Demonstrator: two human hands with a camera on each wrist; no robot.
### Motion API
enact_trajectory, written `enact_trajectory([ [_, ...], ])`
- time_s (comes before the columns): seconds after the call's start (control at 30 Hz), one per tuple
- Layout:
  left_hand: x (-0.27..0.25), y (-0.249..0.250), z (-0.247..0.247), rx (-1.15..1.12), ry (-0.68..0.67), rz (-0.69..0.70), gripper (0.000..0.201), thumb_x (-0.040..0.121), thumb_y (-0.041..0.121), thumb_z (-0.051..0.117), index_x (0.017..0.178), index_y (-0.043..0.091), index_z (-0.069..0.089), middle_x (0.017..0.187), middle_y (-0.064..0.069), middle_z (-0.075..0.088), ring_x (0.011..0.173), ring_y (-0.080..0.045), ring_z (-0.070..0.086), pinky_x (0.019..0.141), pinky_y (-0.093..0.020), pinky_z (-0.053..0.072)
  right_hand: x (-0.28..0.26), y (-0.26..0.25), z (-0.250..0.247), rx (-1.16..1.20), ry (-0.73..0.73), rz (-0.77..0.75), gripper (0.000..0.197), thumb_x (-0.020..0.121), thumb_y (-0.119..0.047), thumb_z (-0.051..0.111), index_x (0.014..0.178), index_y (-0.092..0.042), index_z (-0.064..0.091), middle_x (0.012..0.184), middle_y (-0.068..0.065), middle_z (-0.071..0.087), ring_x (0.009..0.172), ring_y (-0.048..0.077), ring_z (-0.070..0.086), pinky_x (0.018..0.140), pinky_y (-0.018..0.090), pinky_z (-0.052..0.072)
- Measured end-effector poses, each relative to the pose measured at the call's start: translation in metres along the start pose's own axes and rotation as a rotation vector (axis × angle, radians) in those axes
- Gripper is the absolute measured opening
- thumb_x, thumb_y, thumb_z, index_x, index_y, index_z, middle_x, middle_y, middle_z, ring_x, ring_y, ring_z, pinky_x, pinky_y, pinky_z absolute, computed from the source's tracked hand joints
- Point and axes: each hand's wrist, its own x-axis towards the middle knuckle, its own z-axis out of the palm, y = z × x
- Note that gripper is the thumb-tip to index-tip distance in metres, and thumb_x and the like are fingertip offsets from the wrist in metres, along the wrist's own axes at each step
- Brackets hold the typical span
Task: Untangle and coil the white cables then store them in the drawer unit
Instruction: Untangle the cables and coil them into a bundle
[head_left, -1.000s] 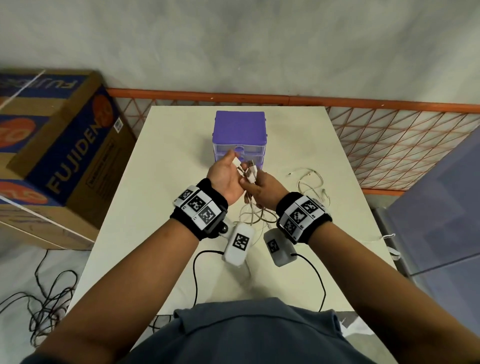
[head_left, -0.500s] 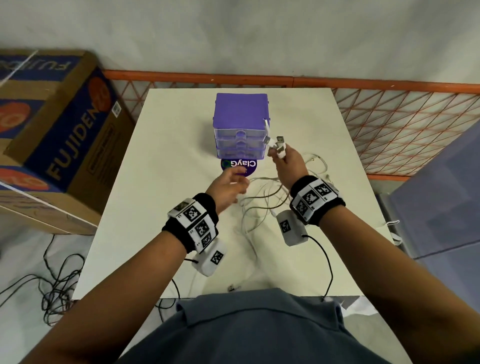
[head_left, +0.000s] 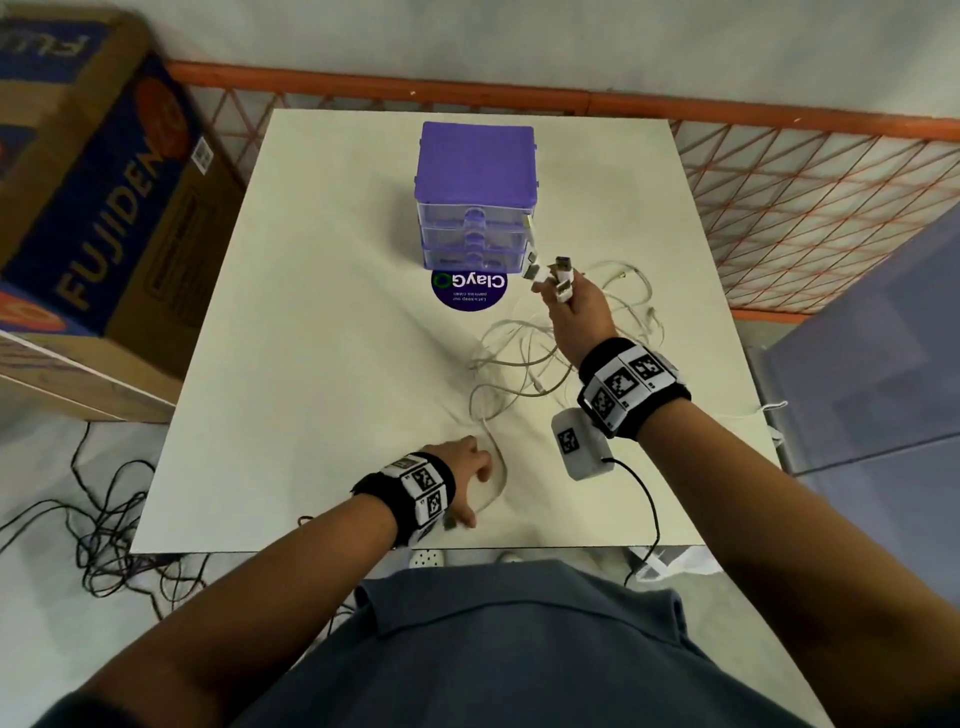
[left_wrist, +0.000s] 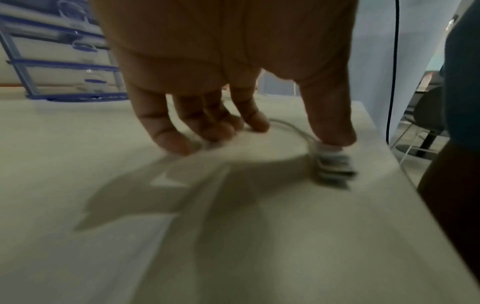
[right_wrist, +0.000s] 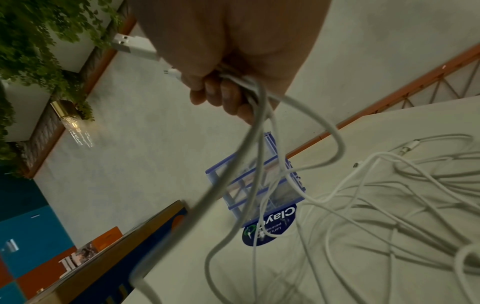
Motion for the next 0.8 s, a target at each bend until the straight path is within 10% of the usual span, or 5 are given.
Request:
enact_trajectory([
  [0.27,0.009,-0.031,-0.008,-0.028,0.214,-0.025,0.025,0.092,0.019,0.051,0.115,0.013,0.060,0.128,-0.009,0.051,0.117,-0.026,0.047,0.096,-0.031,0.037,-0.003,0.006,-0.001,-0.003,-0.075,0.081,0.022,0.093,-0.015,0.044,0.094,-0.002,0.061,0.075,0.001,0.054,0.060,0.011,0.045,0.058,0.019,0.036],
  [0.5,-0.040,-0.024,-0.119,-0.753,0.841,0.120,0.016,0.084,0.018,0.066,0.092,0.006,0.070,0.082,-0.001,0.064,0.070,-0.010,0.055,0.068,-0.007,0.040,-0.001,-0.011,0.005,-0.023,-0.149,0.027,0.030,0.094,-0.019,0.042,0.065,-0.018,0.050,0.062,-0.002,0.050,0.047,0.002,0.042,0.053,0.022,0.032],
  [0.67,-0.049,0.006,-0.169,-1.090,0.935,0.245,0.033,0.074,-0.001,0.071,0.079,0.024,0.050,0.080,0.007,0.060,0.067,-0.001,0.059,0.065,-0.013,0.052,0.006,-0.035,0.020,0.172,-0.154,-0.005,0.026,0.088,-0.026,0.045,0.101,-0.009,0.060,0.089,0.008,0.065,0.078,0.018,0.059,0.076,0.033,0.046],
  [0.8,-0.041,0.012,-0.181,-1.290,1.063,0.233,0.029,0.079,0.001,0.067,0.074,0.021,0.047,0.074,0.003,0.060,0.055,0.002,0.060,0.055,-0.015,0.051,0.007,-0.048,0.027,0.370,-0.238,-0.024,0.030,0.098,-0.018,0.032,0.111,0.003,0.049,0.065,0.005,0.057,0.050,0.006,0.061,0.064,0.026,0.054],
])
